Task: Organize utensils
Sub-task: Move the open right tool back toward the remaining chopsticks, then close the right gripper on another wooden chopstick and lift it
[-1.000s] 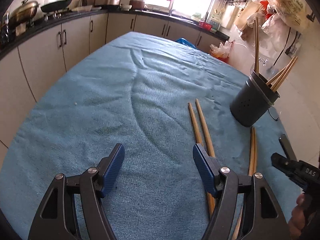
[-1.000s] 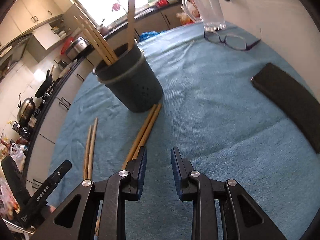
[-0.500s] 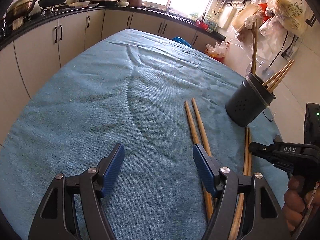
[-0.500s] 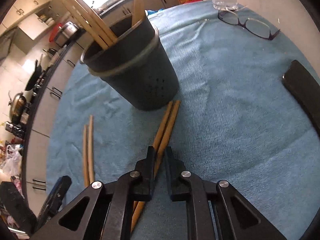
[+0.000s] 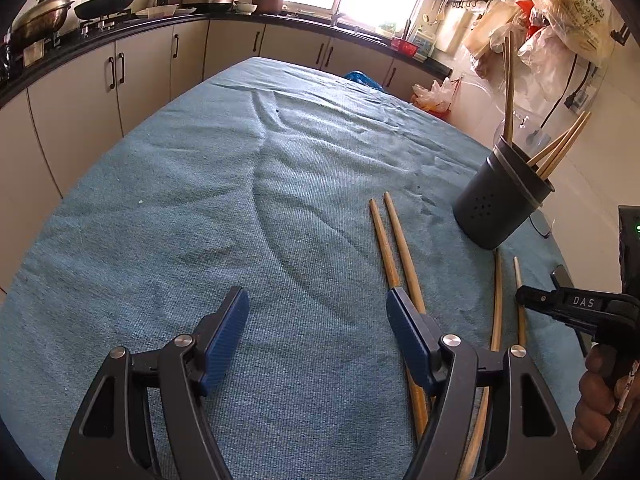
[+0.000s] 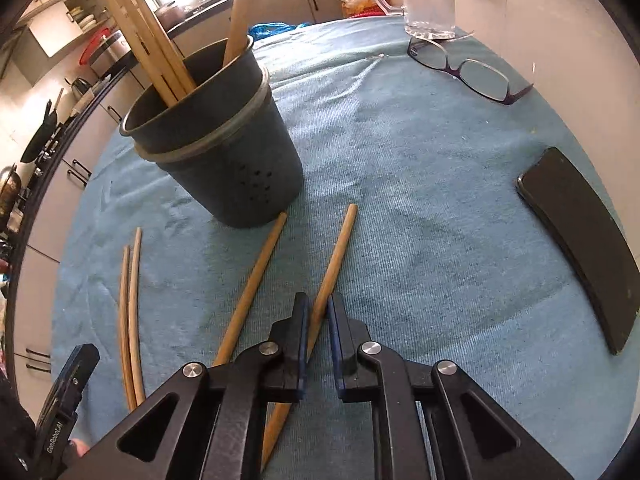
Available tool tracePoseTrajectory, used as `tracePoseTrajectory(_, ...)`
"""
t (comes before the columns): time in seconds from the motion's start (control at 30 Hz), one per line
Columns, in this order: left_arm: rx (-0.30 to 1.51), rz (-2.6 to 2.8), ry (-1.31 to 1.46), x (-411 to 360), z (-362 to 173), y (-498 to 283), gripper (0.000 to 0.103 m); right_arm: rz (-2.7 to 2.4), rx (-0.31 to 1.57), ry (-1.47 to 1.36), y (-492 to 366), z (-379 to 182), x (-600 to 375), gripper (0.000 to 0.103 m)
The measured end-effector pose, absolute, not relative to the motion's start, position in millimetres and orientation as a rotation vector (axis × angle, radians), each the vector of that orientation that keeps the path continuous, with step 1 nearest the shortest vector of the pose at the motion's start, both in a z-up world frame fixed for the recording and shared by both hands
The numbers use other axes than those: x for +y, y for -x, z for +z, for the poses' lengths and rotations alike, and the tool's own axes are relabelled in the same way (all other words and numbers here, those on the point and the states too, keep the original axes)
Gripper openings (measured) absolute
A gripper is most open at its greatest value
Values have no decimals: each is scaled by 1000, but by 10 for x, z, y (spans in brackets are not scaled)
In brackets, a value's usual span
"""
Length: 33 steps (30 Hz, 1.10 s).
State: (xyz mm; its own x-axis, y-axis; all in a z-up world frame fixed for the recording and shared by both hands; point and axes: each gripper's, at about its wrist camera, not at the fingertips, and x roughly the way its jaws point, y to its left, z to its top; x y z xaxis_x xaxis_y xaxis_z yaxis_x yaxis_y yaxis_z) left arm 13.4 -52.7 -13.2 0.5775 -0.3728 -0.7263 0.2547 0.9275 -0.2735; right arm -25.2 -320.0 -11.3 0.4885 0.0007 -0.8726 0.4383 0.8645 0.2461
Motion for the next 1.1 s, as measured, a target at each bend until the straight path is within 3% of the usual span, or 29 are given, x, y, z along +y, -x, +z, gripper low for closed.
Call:
tracePoseTrajectory(0.4,935,-378,81,-745,-103,-153,70,-200,839,-470,565,-207,-3161,10)
tracePoseTrajectory(0.57,977,-366,32,-944,-101,-240,47,-173,798,-480,620,-226,-3191,10)
tracePoseTrajectory(0.67,991,-354,-3,-1032,-94,-302,41,-143,781,-523,646,-244,-3248,10)
tracePoseTrajectory(0.87,1029,-336,-46,-1201,-88,-424,40,-126,773,-545,669,-260,-3270,10)
tracePoseTrajectory(1.0,1024,-282,-172,-1356,-99,-445,29,-125,773,-547,670,-269,-3267,10)
tracePoseTrajectory(1.1,1032,-283,-204,-1443,-90,-495,14,-125,773,-547,660,-268,-3252,10)
